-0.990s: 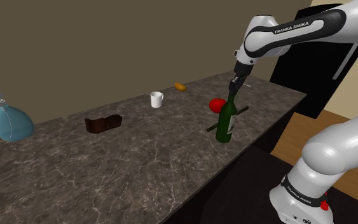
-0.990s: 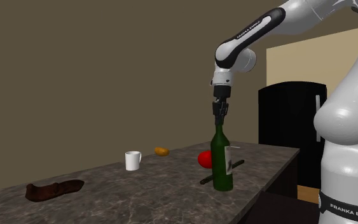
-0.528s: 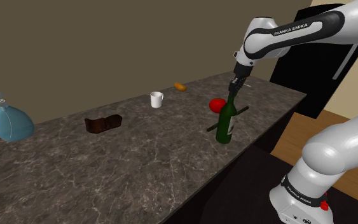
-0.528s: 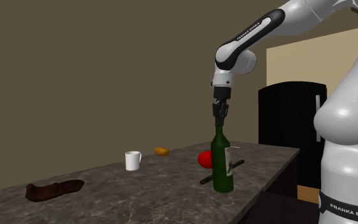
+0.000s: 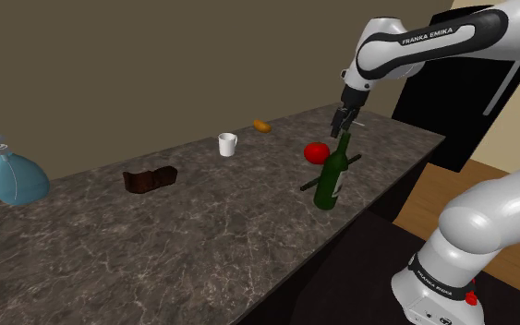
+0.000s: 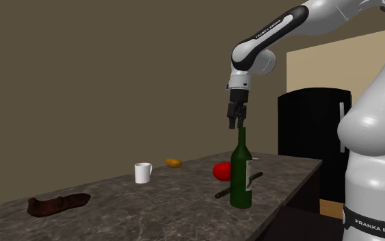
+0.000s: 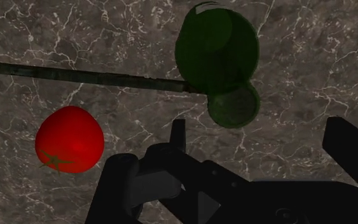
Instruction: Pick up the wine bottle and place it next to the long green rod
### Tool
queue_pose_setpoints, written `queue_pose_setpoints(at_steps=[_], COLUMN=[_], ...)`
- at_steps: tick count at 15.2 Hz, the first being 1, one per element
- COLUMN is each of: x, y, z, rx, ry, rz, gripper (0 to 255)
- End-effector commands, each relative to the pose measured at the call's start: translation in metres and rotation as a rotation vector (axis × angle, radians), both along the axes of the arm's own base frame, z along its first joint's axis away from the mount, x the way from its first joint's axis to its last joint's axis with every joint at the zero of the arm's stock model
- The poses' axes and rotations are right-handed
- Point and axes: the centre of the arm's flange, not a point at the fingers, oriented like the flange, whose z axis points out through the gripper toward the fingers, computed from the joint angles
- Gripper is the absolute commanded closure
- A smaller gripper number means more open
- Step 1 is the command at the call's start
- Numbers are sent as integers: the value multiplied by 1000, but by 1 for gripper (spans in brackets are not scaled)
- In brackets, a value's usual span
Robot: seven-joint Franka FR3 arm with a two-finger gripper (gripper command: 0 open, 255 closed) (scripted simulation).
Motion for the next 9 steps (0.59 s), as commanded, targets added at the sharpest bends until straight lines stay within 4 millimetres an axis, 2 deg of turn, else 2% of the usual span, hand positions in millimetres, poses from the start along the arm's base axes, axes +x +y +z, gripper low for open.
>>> queue_pose_setpoints(at_steps=[1, 2, 9], x=[-3, -4, -4], y=[-3, -3, -3], z=[23, 33, 33], rx=[1, 1, 1], ry=[1, 1, 1], rz=[0, 0, 0], gripper=[0, 0, 0])
